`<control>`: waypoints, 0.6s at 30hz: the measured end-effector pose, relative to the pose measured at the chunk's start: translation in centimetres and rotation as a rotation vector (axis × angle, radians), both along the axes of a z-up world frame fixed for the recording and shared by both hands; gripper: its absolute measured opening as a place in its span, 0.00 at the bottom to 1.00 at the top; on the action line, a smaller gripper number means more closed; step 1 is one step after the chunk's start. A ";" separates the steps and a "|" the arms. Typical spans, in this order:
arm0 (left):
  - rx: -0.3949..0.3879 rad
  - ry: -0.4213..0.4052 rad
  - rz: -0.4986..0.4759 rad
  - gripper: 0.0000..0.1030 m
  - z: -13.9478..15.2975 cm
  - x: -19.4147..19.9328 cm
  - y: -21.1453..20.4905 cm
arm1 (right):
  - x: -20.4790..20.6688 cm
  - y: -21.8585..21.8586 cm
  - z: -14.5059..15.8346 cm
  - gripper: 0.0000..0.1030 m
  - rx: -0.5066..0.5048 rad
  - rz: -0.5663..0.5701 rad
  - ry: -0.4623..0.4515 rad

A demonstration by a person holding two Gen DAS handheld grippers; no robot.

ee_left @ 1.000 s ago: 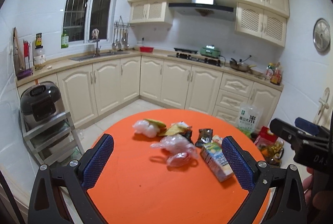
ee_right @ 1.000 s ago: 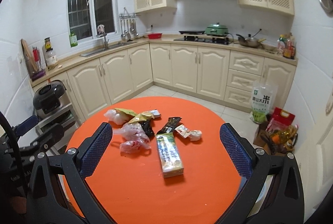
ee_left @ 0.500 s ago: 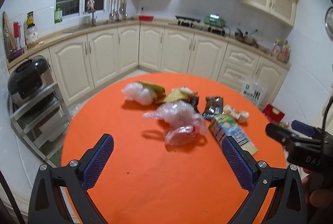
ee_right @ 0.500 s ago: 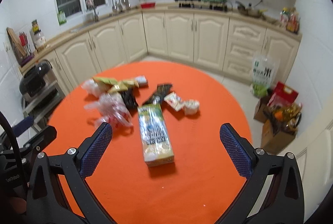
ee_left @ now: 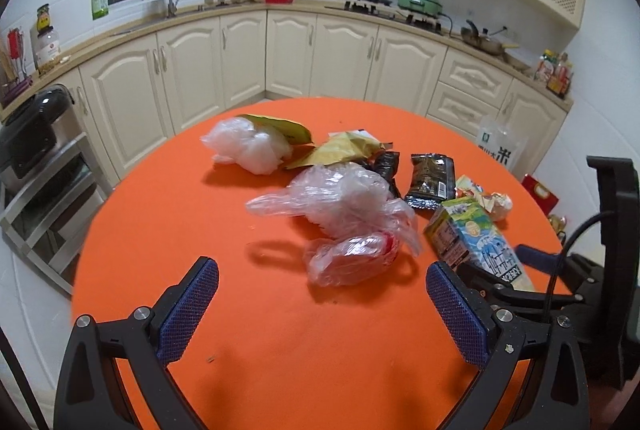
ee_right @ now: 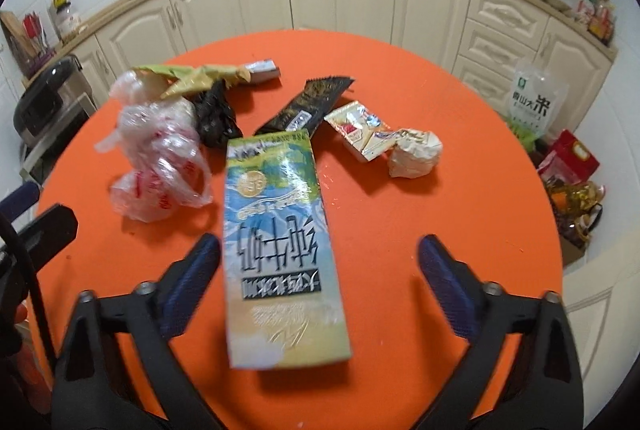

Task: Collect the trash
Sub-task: 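Grasp the clear plastic bag with the left tool while the right tool grasps the milk carton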

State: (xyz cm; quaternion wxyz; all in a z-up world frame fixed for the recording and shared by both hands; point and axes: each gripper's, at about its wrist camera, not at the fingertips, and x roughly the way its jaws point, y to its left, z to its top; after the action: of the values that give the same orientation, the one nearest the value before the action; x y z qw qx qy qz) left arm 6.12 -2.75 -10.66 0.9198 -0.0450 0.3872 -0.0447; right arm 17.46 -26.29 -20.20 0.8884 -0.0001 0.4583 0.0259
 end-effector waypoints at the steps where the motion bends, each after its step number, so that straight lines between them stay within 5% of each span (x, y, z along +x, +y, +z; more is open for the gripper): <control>1: -0.001 0.007 -0.003 0.99 0.0 1.2 -0.2 | 0.1 -0.2 -0.1 0.55 0.007 0.009 0.000; 2: -0.002 0.012 -0.006 0.99 0.0 2.4 -0.3 | 0.2 -0.3 -0.2 0.43 0.008 0.013 0.002; 14: 0.058 0.109 0.019 0.97 -3.8 13.8 -1.5 | -0.4 -3.1 0.3 0.44 0.056 -0.007 -0.019; 15: 0.028 0.116 0.004 0.93 -3.9 14.9 -1.4 | -0.4 -3.1 0.3 0.44 0.061 -0.012 -0.018; 17: -0.073 0.126 -0.032 0.55 -3.9 16.5 -0.9 | -0.7 -3.2 0.3 0.44 0.063 -0.015 -0.019; 18: -0.087 0.137 -0.037 0.52 -3.9 17.1 -0.9 | -0.8 -3.1 0.4 0.44 0.065 -0.015 -0.020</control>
State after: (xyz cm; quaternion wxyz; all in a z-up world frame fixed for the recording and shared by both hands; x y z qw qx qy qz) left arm 23.23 -3.68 -14.59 0.8874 -0.0805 0.4476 -0.0751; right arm 16.68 -29.36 -19.75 0.8926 0.0322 0.4484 0.0342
